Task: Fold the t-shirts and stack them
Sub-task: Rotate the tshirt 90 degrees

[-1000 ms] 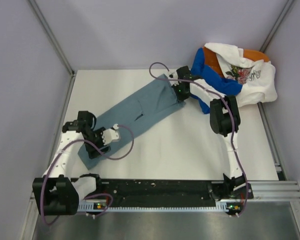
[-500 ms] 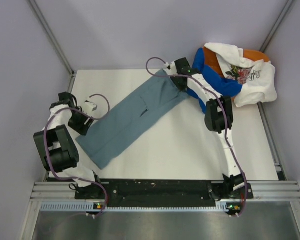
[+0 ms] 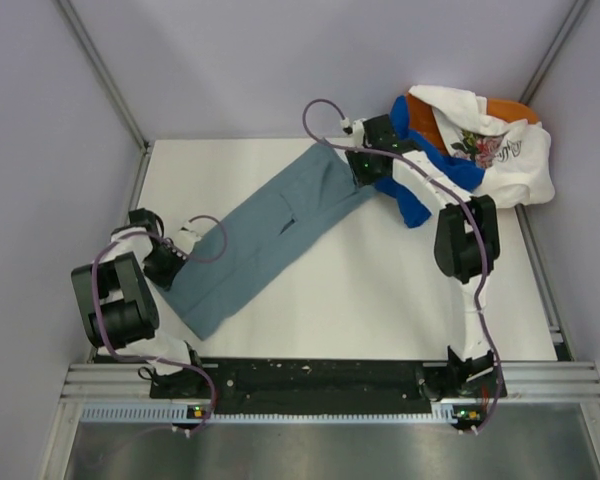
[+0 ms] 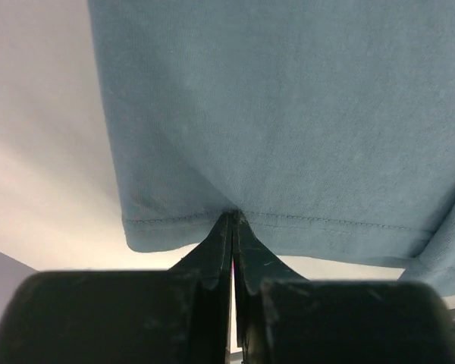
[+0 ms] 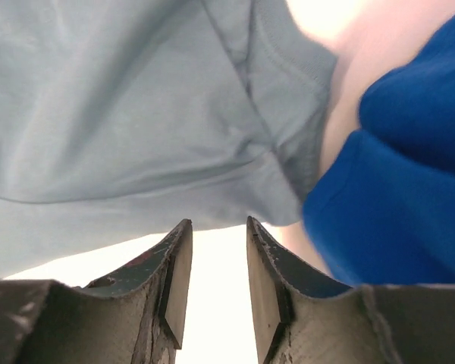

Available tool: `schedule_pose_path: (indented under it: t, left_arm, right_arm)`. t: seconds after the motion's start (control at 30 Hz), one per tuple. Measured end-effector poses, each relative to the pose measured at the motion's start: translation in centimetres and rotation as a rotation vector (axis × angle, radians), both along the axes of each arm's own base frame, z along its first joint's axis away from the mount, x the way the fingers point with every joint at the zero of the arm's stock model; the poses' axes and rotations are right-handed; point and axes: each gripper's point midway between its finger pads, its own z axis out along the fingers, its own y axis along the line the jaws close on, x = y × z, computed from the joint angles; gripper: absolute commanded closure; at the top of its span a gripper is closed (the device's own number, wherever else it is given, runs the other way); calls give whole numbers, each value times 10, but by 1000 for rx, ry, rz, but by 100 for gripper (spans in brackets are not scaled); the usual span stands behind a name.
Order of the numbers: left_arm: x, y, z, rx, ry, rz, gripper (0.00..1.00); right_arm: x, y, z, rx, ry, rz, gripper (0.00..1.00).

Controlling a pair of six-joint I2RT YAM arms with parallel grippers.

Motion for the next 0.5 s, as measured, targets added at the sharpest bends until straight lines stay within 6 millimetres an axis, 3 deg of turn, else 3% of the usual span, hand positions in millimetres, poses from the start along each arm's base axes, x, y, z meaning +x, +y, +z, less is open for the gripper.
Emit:
schedule_pose_path:
  t: [0.13, 0.3, 0.4, 0.5]
  left_arm:
    - [-12, -2, -1, 15, -15, -37, 100]
    - [-39, -10, -2, 15, 4, -144, 100]
    - [-58, -18, -3, -6, 33, -227, 98]
    - [-75, -33, -3, -53, 71, -302, 98]
  right_arm:
    - [-18, 10, -16, 105, 82, -60, 82]
    - [-28, 14, -61, 137, 210, -148, 83]
    - [-20, 21, -83, 162, 271, -194, 84]
    - [9, 32, -74, 236, 247, -228, 87]
